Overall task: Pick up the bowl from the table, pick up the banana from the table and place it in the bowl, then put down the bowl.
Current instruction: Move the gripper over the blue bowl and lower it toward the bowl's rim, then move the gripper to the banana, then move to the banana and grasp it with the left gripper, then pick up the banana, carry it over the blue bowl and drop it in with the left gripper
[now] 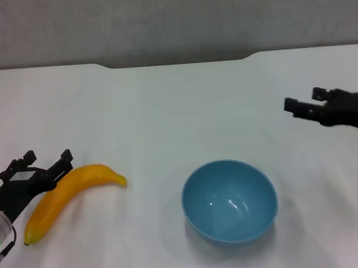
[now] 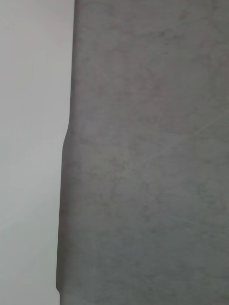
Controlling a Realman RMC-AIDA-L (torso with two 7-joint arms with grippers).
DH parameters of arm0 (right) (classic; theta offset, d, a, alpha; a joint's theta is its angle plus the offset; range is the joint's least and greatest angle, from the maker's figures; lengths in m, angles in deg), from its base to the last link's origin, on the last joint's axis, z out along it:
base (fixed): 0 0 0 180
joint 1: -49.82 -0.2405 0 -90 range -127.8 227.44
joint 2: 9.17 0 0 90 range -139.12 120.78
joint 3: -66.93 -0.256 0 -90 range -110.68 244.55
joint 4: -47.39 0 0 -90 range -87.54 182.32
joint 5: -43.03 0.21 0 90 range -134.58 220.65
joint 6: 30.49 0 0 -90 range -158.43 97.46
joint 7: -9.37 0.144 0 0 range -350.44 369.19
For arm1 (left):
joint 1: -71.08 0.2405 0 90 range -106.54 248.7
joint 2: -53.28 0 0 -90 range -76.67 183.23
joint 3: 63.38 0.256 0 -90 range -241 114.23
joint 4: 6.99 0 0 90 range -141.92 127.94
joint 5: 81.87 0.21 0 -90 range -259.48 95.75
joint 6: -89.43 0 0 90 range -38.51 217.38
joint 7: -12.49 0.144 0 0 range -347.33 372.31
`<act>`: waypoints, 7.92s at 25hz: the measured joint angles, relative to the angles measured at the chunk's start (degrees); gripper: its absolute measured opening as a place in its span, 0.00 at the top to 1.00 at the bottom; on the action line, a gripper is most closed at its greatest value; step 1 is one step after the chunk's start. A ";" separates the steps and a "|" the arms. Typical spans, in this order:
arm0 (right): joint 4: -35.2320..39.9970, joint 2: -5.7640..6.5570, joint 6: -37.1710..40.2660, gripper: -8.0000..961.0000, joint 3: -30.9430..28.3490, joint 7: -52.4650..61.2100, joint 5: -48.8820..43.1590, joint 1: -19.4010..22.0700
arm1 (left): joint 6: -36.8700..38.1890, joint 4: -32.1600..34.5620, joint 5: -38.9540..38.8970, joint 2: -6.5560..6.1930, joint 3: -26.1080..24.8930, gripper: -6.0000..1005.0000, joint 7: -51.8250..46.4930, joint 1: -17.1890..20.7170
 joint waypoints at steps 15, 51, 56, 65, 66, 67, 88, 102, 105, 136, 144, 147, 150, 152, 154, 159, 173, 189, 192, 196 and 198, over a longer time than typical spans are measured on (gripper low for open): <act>4.30 -0.05 -18.25 0.08 -10.05 38.15 -42.38 -21.48 | 0.00 -0.24 0.04 0.07 0.01 0.10 -0.07 -0.26; 24.32 -1.27 -17.19 0.09 -2.75 42.72 -51.15 -32.57 | 0.00 -0.44 -0.09 0.09 -0.43 0.10 -0.25 -1.12; 24.38 -1.30 -16.07 0.10 -2.64 42.73 -51.01 -32.27 | 0.00 -0.36 -0.09 0.09 -0.43 0.10 -0.24 -1.14; 26.40 -1.63 -12.38 0.45 1.17 42.67 -49.74 -31.98 | 0.00 -0.35 -0.09 0.09 -0.43 0.10 -0.25 -1.23; 26.33 -1.64 -12.08 0.50 1.44 42.64 -49.46 -31.96 | 0.00 -0.35 -0.09 0.09 -0.43 0.10 -0.25 -1.23; 26.21 -1.64 -11.76 0.55 1.67 42.58 -49.24 -31.94 | 0.00 -0.35 -0.09 0.09 -0.43 0.10 -0.25 -1.23; 18.56 -1.63 -7.45 0.97 3.97 41.95 -47.32 -25.96 | 0.00 -0.89 1.69 -0.15 0.68 0.10 -1.66 -1.01; 7.49 -1.56 -6.97 0.97 6.27 42.52 -45.22 -19.30 | 3.67 -10.42 32.79 -7.58 -0.48 0.10 -28.86 -3.41; 6.13 -1.56 -7.04 0.97 6.37 42.44 -44.91 -18.74 | 3.92 -11.60 43.19 -9.62 -0.69 0.11 -36.92 -5.64; 2.70 -1.53 -6.89 0.97 7.75 42.34 -43.35 -16.10 | 16.15 -14.61 99.24 -2.98 -13.24 0.13 -60.86 -10.24; 2.66 -1.54 -6.89 0.96 7.72 42.34 -43.35 -16.12 | 16.41 -14.59 101.56 -2.79 -13.27 0.13 -62.21 -9.94; 2.66 -1.59 -6.89 0.96 7.72 42.34 -43.35 -16.11 | 16.47 -14.68 102.35 -2.59 -13.27 0.13 -62.96 -9.89; 2.66 -1.60 -6.89 0.96 7.72 42.34 -43.35 -16.11 | 16.77 -15.09 102.55 -2.02 -13.27 0.14 -62.80 -9.77; 2.66 -1.61 -6.87 0.96 7.72 42.34 -43.35 -16.11 | 17.58 -15.16 102.68 -1.62 -13.33 0.14 -62.71 -9.74; 2.66 -1.62 -6.84 0.96 7.72 42.34 -43.35 -16.11 | 18.26 -15.19 102.74 -1.42 -13.41 0.14 -62.69 -9.66; 2.71 -1.62 -6.80 0.96 7.73 42.34 -43.34 -16.13 | 20.45 -16.26 102.86 -0.35 -13.73 0.36 -61.76 -8.43; 4.10 -1.29 -7.38 0.96 7.13 42.84 -42.65 -17.21 | 15.03 -34.85 96.93 0.27 -14.70 0.49 -68.80 -0.73; 13.52 -1.62 -6.73 0.96 8.51 44.37 -41.05 -24.76 | 6.92 -43.33 64.41 0.79 -6.30 0.49 -66.24 0.84; 13.72 -1.62 -5.83 0.96 9.19 44.45 -39.58 -24.90 | 9.54 -43.24 60.67 0.81 -2.41 0.49 -64.05 0.63; 13.77 -1.51 -5.29 0.96 9.08 44.99 -38.91 -25.24 | 11.22 -43.14 55.58 0.81 0.66 0.49 -61.84 0.51; 13.90 -1.54 -4.85 0.96 9.01 45.10 -38.89 -25.40 | 11.33 -42.86 52.97 0.80 1.62 0.49 -60.89 0.59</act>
